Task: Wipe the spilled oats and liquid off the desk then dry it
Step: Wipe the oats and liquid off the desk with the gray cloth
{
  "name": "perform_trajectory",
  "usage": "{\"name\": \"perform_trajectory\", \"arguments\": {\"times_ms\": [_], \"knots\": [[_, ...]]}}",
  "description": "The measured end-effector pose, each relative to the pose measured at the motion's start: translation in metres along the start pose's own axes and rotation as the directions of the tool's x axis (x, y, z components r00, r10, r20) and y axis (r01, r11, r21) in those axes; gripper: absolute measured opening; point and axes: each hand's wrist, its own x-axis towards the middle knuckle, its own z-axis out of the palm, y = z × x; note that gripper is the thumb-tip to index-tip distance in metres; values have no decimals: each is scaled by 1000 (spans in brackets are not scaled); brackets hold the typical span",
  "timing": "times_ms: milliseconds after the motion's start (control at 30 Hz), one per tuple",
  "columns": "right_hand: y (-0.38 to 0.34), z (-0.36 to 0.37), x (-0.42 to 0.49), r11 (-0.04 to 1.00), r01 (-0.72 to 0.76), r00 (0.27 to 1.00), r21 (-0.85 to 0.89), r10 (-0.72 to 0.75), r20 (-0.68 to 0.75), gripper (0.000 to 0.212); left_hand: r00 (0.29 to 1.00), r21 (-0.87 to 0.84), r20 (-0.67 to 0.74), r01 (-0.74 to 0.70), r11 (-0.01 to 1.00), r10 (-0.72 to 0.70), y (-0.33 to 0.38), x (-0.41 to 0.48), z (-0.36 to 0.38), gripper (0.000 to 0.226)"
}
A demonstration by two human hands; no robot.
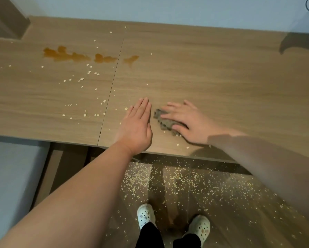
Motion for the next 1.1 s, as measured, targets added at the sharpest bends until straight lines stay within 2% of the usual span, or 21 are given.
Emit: {"name": "perform_trajectory", "arguments": {"times_ms": [67,133,200,267,333,400,433,500,533,600,667,767,900,967,1000,1033,1100], "knots": [[-18,14,-19,999,20,998,-35,-18,64,48,1000,-4,-13,1,1000,-1,0,0,0,63],[-35,27,-44,997,64,996,-32,-62,70,49,1000,-11,-31,0,1000,-1,-1,0,1,62],[-45,40,-69,988,152,988,-15,-152,-18,42,999,-14,-47,6,1000,-7,-1,0,3,62],[-46,47,-85,987,154,974,37,-146,-172,36,999,-7,-50,11,1000,-11,-1,0,4,61],[-47,30,-83,985,18,948,171,37,-315,36,998,-14,-58,17,1000,-17,-1,0,5,61],[-37,-4,-66,931,-144,876,336,277,-395,37,997,-26,-70,20,999,-21,-1,0,5,60],[-21,-22,-58,906,-188,824,378,355,-441,37,997,-31,-76,20,999,-22,-1,0,5,60],[22,-50,-44,895,-286,742,341,432,-513,34,996,-35,-82,20,999,-23,-2,0,6,60],[44,-56,-42,886,-355,724,298,462,-512,33,996,-36,-81,20,999,-23,-2,0,6,61],[76,-50,-45,852,-488,743,187,518,-423,37,997,-36,-78,21,999,-24,-2,0,6,61],[80,-32,-54,828,-551,749,102,545,-376,46,996,-36,-81,20,999,-22,-1,1,6,60],[44,-6,-70,847,-521,766,104,518,-380,53,997,-38,-80,17,999,-20,-1,0,6,60],[-28,34,-87,902,-431,890,7,427,-162,54,997,-40,-77,25,999,-28,-1,0,5,60],[-57,46,-95,936,-338,929,97,348,-125,54,996,-48,-78,28,998,-32,1,0,4,60],[-66,45,-99,935,-309,930,176,336,-150,53,996,-52,-78,28,998,-32,2,-1,3,60],[-68,42,-101,920,-302,911,252,356,-208,52,996,-54,-78,27,998,-31,2,-1,3,60],[-57,22,-102,849,-369,800,377,497,-336,50,997,-61,-77,24,998,-29,2,-2,2,60]]}}
